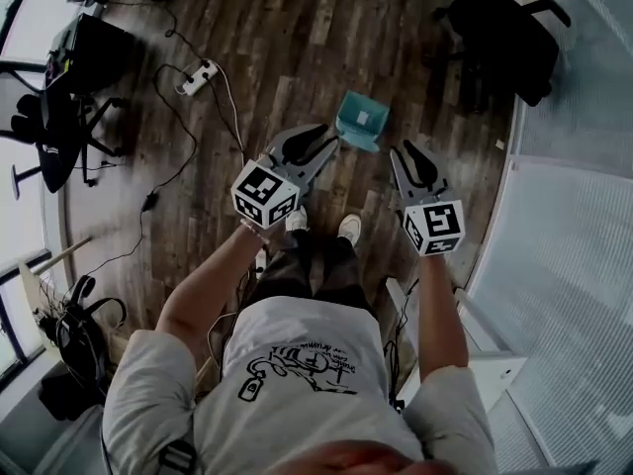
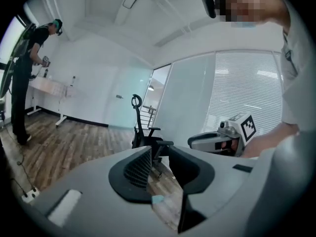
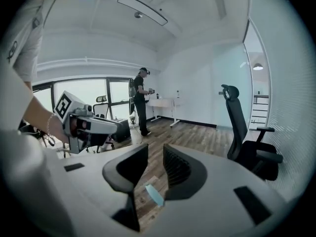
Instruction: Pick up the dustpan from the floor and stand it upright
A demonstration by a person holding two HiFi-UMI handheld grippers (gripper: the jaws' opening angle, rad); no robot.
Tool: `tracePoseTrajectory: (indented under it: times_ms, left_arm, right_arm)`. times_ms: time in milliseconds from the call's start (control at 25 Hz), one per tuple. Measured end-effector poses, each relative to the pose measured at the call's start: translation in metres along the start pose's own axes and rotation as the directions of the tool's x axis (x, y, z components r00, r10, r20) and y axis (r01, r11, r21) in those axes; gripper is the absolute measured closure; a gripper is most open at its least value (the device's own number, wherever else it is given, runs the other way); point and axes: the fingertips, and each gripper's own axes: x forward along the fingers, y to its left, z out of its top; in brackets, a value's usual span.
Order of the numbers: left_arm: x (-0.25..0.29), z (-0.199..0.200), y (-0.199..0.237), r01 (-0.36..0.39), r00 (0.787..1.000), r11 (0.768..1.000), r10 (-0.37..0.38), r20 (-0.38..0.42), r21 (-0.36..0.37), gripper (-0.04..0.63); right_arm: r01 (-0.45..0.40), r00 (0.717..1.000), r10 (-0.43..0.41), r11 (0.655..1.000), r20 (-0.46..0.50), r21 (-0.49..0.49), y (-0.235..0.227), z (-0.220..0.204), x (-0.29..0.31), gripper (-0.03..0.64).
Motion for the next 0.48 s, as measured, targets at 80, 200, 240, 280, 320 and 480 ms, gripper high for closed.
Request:
tracePoseTrajectory:
  times_ms: [80,200,240,280,320,480]
  left_arm:
    - [-0.014,0.019,-0.015,0.0,1.0,1.0,0.0,0.002,0.023,0.495]
    - [-0.034,0.048,-0.034,-0.003,1.0,0.999,0.002,0.016,0.034,0.495]
    - [-0.04,0.057,-0.04,-0.003,1.0,1.0,0.002,0.025,0.03,0.495]
    - [-0.045,0.066,-0.046,-0.004,0.999,1.0,0.004,0.036,0.025,0.495]
    - [-0.051,0.074,-0.051,-0.008,0.999,1.0,0.007,0.047,0.024,0.497]
    - [-0.07,0.113,-0.068,-0.031,0.994,0.998,0.025,0.102,0.051,0.505]
  right_arm:
    - [0.01,1.0,-0.01,1.0,0.022,0.001,0.005,0.027,-0.015,0.531]
    - [0.022,0.999,-0.022,1.0,0.05,0.002,0.013,0.064,-0.04,0.537]
    - [0.022,0.998,-0.022,1.0,0.059,0.004,0.016,0.075,-0.048,0.538]
    - [0.021,0.997,-0.021,1.0,0.067,0.005,0.018,0.086,-0.056,0.54]
    - [0.02,0.997,-0.021,1.0,0.077,0.007,0.021,0.096,-0.063,0.541]
    - [0.028,0.993,-0.028,1.0,0.114,-0.002,0.033,0.137,-0.089,0.545]
